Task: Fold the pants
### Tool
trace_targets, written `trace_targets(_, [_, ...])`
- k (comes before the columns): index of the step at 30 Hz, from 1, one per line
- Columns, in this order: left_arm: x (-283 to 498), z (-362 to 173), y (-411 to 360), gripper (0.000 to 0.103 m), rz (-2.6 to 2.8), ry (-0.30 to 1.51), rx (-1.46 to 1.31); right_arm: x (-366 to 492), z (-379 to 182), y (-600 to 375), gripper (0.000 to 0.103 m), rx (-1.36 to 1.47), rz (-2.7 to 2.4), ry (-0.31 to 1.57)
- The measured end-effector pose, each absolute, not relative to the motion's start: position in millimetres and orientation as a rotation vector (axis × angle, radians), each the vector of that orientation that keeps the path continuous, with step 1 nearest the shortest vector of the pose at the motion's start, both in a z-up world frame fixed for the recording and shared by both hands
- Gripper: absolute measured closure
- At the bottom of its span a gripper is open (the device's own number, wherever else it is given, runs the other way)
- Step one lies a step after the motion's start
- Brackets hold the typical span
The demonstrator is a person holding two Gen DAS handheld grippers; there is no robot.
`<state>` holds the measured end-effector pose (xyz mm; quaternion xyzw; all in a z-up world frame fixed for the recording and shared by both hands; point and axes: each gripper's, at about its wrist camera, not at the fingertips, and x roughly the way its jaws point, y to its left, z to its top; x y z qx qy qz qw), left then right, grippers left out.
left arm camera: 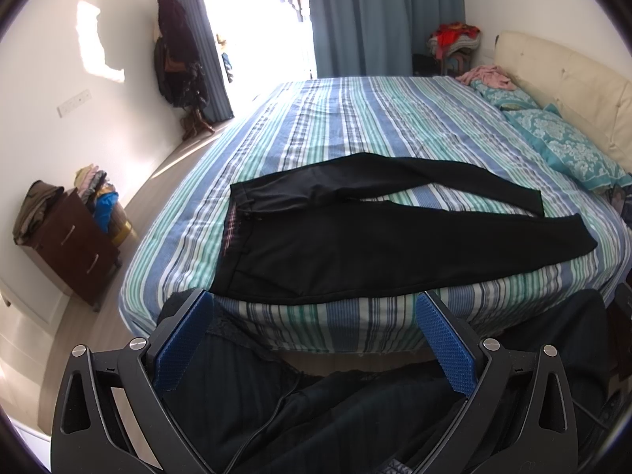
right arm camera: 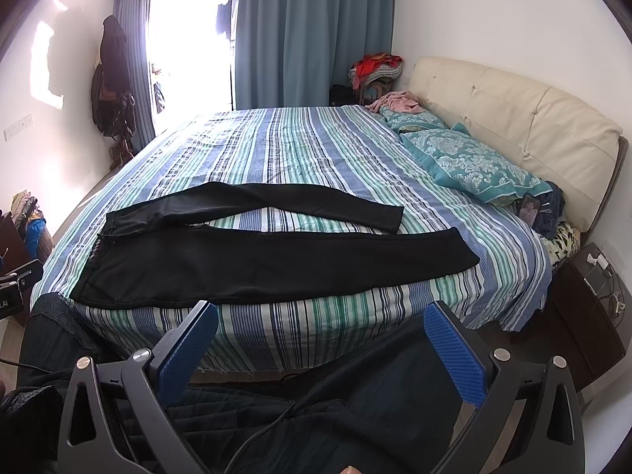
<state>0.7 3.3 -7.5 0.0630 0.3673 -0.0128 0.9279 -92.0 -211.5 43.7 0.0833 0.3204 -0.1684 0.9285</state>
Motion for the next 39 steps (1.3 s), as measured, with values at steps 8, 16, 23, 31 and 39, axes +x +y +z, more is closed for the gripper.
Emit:
trace_targets(8, [1,-8,4,0.001,-0.025,0.753,0.131,-92,44,-212,0.0,0.171,-0.345,0.658])
trace_targets(16, [0,-8,6,0.001,-0.024,0.753,0.134,-91,44,-212,0.0,0.171,-0.345,0.658])
trace_targets(23, [-4,-10,17,0.001,-0.019,0.749,0.145,-91,45,-212,0.0,0.171,-0.345,0.659])
trace_targets(31, [-7,-7,9,0.001,-0.014,0.747,0.17,-91,41,-211,0.0,0.168,-0.342,0.663])
trace_targets(39, [-5,-7,1,0.001,-0.007,0.744,0.19,-91,39,-209,0.0,0.169,-0.342,0.664])
